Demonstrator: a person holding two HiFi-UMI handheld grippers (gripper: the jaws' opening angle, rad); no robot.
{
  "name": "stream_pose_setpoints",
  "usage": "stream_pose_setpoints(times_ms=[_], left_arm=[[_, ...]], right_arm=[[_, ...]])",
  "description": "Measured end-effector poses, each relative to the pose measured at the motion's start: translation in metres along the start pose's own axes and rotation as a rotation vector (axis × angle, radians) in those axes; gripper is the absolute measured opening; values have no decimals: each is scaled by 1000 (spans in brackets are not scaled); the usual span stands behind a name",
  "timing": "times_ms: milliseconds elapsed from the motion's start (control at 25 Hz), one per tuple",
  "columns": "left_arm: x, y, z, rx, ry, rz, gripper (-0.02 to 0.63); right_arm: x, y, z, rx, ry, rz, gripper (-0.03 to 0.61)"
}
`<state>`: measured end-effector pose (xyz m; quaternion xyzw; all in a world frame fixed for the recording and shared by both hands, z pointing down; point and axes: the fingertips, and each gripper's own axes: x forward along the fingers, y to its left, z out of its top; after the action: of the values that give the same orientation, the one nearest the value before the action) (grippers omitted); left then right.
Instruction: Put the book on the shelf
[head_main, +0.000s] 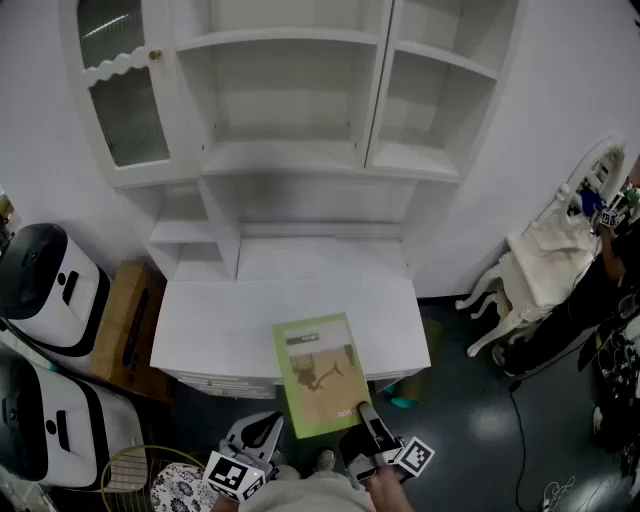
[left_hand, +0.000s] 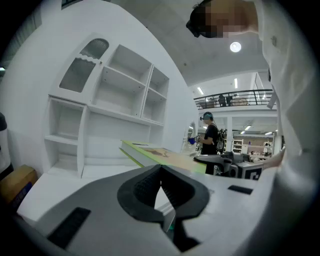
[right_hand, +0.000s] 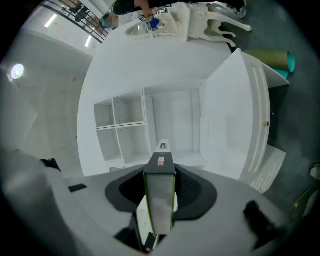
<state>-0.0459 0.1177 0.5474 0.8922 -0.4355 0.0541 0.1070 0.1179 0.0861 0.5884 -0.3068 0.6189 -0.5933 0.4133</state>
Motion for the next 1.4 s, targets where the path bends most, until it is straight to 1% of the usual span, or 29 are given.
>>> stream_pose_setpoints(times_ms=[400, 680, 880, 1280, 1400], left_arm=[[0, 8, 4, 2, -2, 2, 9], [-1, 3, 0, 5, 4, 0, 9], [2, -5, 0, 8, 5, 1, 9], [20, -26, 2, 6, 5, 40, 9], [21, -26, 1, 3, 11, 55, 9]], right_arm=[[8, -2, -7, 1, 13, -18, 147], [-1, -15, -3, 61, -18, -63, 144], [-4, -17, 2, 68, -16, -84, 144], [-6, -14, 17, 66, 31, -80, 146], [-3, -16, 21, 62, 36, -87, 145]])
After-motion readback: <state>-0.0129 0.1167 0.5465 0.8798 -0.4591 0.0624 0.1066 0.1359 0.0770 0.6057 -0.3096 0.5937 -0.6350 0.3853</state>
